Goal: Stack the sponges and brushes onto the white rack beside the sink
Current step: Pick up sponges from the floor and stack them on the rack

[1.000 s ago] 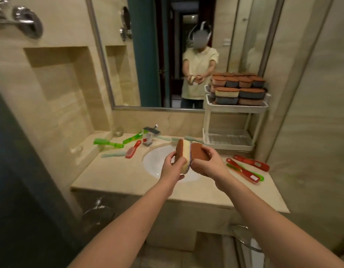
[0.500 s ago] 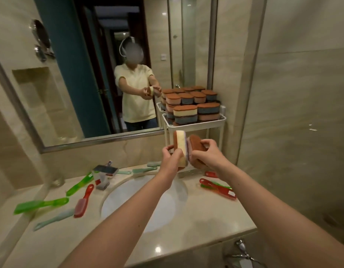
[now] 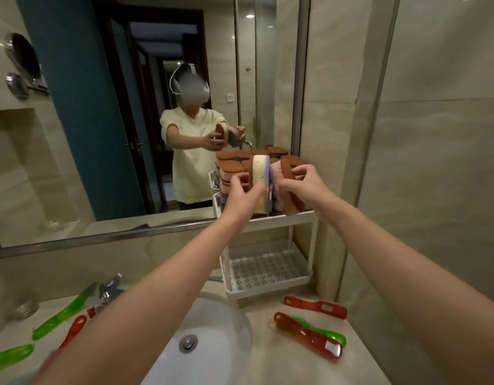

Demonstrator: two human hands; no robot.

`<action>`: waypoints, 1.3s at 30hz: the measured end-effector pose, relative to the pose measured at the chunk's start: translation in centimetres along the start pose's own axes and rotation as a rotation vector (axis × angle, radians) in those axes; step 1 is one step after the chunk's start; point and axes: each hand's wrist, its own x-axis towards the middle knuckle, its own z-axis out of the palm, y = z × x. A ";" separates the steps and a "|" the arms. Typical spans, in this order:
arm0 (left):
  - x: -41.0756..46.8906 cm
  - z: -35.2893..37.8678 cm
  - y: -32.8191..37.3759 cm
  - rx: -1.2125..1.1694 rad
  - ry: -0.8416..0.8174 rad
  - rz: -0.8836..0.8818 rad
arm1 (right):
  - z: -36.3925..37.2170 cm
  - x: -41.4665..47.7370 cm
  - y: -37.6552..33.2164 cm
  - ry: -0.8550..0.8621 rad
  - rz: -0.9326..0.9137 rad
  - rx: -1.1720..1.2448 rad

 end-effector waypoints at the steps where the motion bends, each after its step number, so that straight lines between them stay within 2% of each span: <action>1: 1.1 0.3 0.2 0.039 0.015 0.056 | -0.5 1.3 -0.2 0.006 -0.011 -0.011; 5: 4.6 0.6 -0.1 0.267 0.072 0.227 | -2.0 5.7 -0.4 -0.011 -0.099 -0.075; 11: 7.5 -0.5 -1.7 0.725 0.184 0.371 | -2.7 10.4 1.1 0.021 -0.226 -0.556; 16: 8.6 -1.2 -3.4 0.972 0.187 0.436 | -1.6 11.5 2.7 -0.056 -0.312 -0.658; 22: 9.3 -0.7 -4.3 1.049 0.170 0.440 | -1.0 11.9 3.9 -0.033 -0.329 -0.742; 28: 9.4 -0.2 -4.3 1.131 0.154 0.447 | -0.2 11.4 5.2 0.068 -0.427 -0.758; 33: 8.7 0.6 -4.7 1.112 0.196 0.457 | 0.2 10.9 6.0 0.217 -0.499 -0.904; 39: 7.9 0.8 -5.0 1.061 0.231 0.422 | 0.0 10.5 6.3 0.208 -0.509 -0.922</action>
